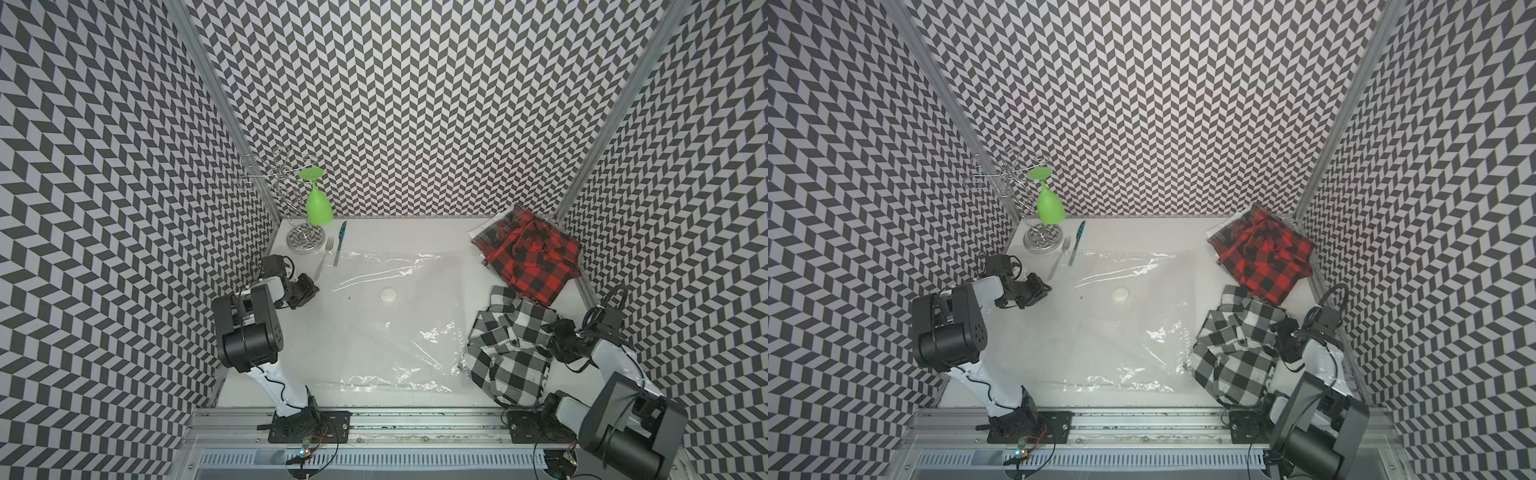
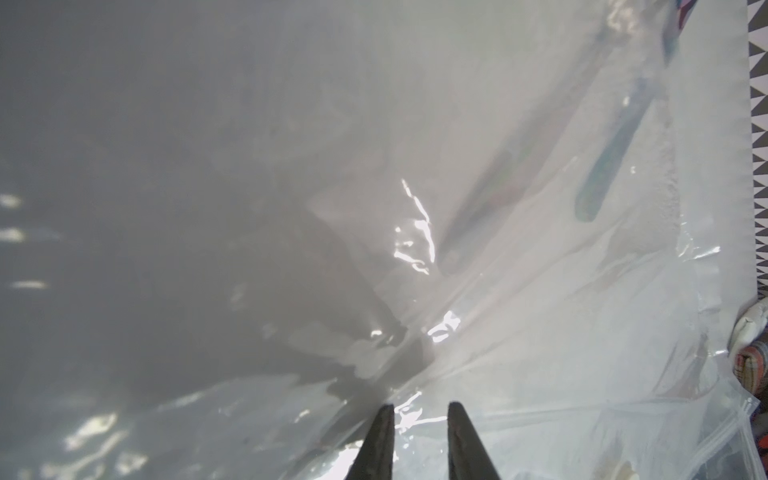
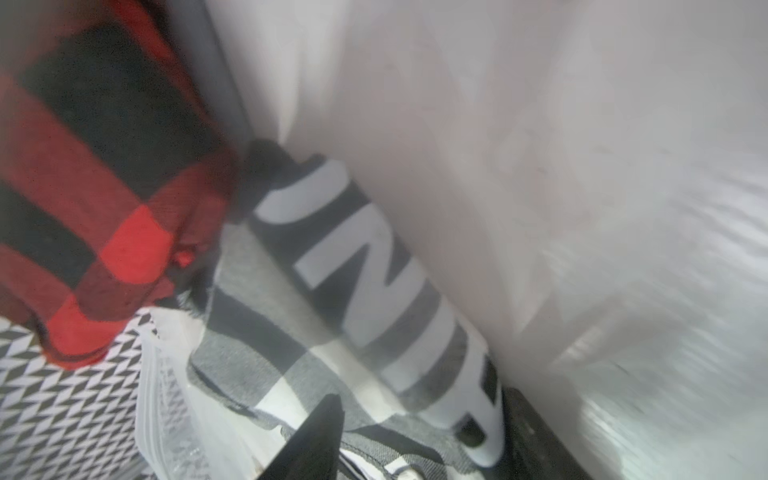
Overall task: Take the shirt out of the vacuum bag
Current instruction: Pick up the shirt from the center of the board.
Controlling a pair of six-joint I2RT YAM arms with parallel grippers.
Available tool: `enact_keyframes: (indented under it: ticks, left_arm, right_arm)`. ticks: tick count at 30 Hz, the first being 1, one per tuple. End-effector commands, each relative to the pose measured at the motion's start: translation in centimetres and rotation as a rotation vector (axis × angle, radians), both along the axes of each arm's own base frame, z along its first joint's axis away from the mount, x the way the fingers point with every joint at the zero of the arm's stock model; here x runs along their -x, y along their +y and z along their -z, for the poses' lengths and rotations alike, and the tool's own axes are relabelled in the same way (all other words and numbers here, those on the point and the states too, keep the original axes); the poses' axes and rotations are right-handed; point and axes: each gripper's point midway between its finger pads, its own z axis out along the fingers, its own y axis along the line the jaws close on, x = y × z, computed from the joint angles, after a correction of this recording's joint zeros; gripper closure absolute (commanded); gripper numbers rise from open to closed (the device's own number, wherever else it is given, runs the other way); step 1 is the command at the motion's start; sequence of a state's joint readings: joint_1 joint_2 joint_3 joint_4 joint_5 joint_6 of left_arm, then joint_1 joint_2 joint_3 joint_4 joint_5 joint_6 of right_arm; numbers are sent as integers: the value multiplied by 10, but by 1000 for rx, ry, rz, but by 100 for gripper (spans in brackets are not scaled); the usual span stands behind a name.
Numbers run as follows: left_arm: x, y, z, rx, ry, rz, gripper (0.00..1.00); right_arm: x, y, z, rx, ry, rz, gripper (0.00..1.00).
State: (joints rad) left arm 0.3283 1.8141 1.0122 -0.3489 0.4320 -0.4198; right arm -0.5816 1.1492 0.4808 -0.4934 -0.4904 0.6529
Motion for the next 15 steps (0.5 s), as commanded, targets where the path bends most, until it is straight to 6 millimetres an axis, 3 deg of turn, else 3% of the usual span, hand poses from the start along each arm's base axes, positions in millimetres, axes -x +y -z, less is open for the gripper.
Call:
enact_keyframes:
  ticks: [1, 8, 15]
  left_arm:
    - [58, 11, 58, -51, 279, -55, 73]
    - [59, 13, 60, -46, 283, -64, 74]
    - [59, 12, 60, -37, 283, -63, 74]
  right_arm:
    - [-19, 6, -24, -31, -104, -88, 33]
    - [-21, 35, -50, 41, -86, -278, 31]
    - [-16, 29, -63, 166, -60, -298, 27]
